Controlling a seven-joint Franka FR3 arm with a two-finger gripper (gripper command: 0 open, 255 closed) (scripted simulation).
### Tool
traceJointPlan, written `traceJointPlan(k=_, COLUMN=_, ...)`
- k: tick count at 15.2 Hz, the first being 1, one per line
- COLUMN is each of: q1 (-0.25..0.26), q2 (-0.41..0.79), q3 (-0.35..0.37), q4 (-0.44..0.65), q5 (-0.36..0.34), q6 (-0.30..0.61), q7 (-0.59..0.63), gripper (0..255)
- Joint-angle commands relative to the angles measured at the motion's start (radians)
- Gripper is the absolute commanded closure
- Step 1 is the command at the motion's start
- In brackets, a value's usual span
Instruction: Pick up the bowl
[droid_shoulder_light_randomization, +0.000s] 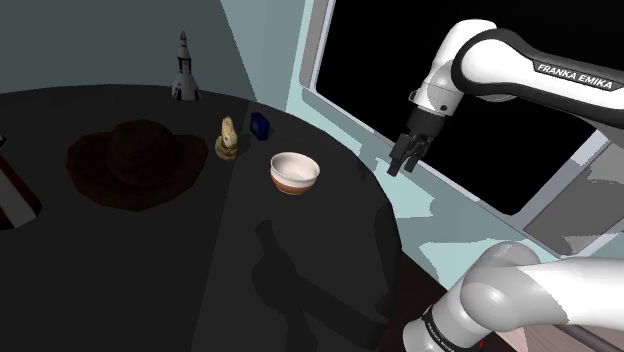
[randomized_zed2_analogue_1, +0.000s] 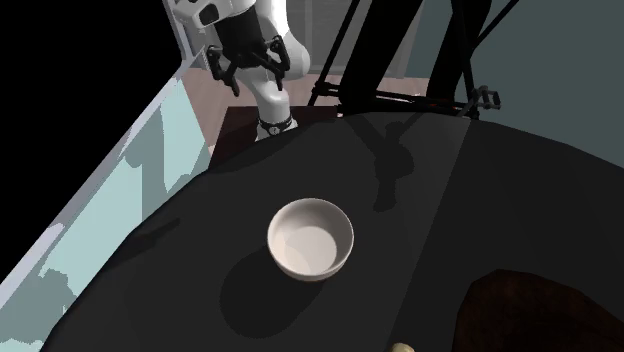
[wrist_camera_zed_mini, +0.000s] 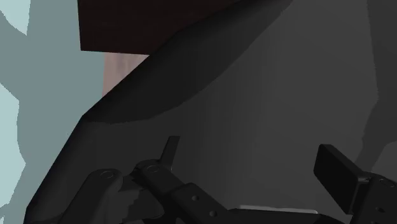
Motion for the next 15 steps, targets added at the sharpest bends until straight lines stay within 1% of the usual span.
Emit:
traceJointPlan(k=1, q1=0.0, q2=0.0, q3=0.0, q4=0.0, q5=0.0, q6=0.0, q7=0.0, gripper=0)
traceJointPlan(k=8, q1=0.01, q2=0.236, q3=0.021, q4=0.06, q5=0.03, q6=0.2, q7=0.016, gripper=0)
traceJointPlan(k=15, q1=0.018, q2=0.488, q3=0.035, q4=0.186, q5=0.053, q6=0.352, q7=0.031, gripper=0)
